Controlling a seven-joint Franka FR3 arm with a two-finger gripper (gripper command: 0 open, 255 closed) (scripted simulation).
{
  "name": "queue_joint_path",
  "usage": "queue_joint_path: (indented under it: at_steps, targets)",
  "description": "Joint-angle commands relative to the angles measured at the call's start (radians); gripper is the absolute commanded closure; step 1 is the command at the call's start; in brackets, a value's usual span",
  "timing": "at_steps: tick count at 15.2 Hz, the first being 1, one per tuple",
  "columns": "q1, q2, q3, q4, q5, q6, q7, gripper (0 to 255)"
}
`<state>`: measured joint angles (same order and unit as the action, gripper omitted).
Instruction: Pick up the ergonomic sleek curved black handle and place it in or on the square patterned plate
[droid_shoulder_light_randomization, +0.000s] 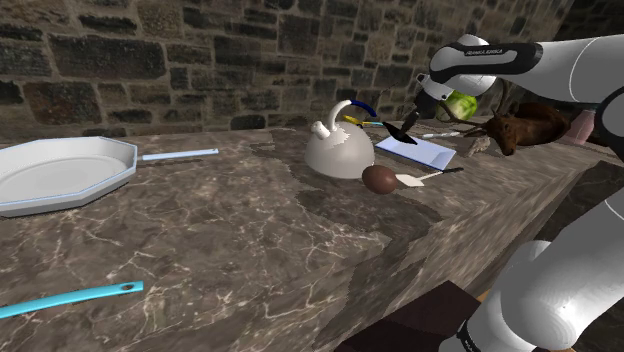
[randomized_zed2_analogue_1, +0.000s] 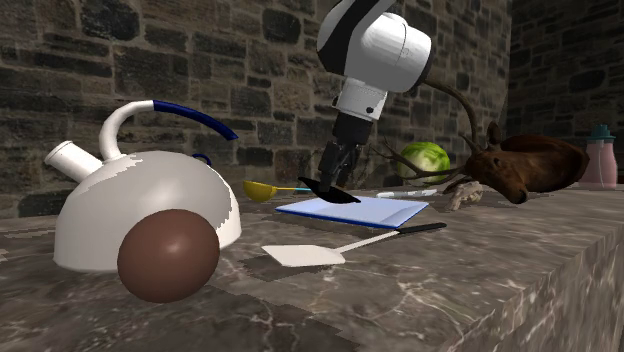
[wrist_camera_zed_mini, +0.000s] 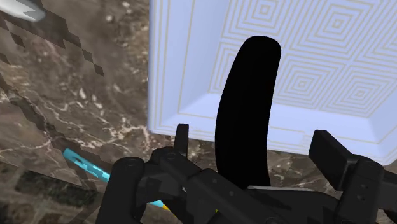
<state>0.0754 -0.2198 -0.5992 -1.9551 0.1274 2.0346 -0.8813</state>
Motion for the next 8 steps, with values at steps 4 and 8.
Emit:
queue_joint_path:
  at_steps: [4,8]
  targets:
    - [0.004,0.021,-0.005,-0.025,0.015,0.042,-0.012,0]
    - [0.004,0.021,-0.005,-0.025,0.015,0.042,-0.012,0]
